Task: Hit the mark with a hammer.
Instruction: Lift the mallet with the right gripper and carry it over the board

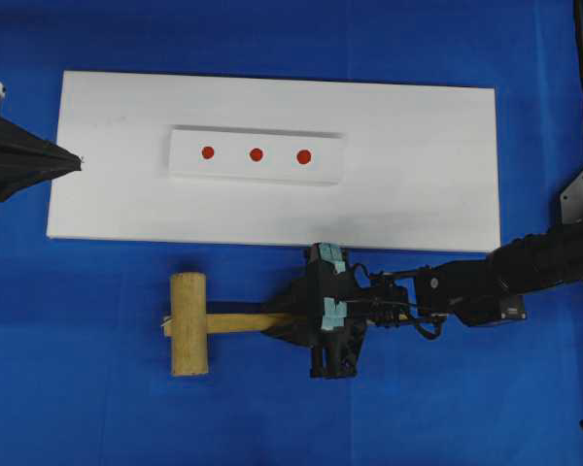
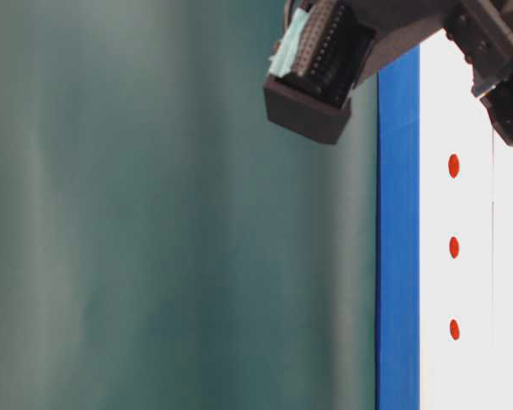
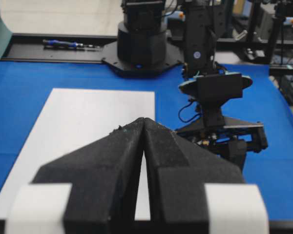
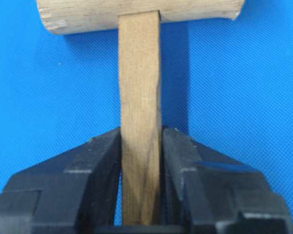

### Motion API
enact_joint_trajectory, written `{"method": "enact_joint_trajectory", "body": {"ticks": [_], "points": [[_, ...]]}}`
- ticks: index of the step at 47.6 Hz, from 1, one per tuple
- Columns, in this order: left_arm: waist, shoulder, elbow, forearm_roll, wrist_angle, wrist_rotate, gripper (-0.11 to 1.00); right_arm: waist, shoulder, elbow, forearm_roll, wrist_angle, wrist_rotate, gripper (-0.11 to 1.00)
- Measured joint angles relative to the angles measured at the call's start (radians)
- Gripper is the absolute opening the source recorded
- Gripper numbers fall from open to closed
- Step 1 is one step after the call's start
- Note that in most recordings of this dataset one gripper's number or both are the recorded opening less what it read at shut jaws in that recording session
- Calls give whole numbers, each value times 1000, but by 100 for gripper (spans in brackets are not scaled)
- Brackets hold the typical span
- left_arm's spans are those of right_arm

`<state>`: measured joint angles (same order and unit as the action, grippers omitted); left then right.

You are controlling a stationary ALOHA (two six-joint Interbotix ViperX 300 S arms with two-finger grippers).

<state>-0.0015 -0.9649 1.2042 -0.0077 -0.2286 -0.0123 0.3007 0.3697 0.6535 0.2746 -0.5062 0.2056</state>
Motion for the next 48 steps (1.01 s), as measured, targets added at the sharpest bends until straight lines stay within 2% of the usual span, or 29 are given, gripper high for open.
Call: {"method": "enact_joint_trajectory", "body": {"ticks": [8, 17, 34, 48], "points": [[0, 0, 0, -2, 0, -2, 0, -2, -29, 0, 2, 5, 2, 10], [0, 0, 0, 0, 0, -2, 0, 0, -127, 9, 3, 14, -23, 10], [0, -2, 0, -2, 0, -17, 0, -5, -350, 23, 3, 123, -133, 10], [0, -3, 0, -2, 0, -20, 0, -32, -382, 25, 3, 147, -153, 10]]}}
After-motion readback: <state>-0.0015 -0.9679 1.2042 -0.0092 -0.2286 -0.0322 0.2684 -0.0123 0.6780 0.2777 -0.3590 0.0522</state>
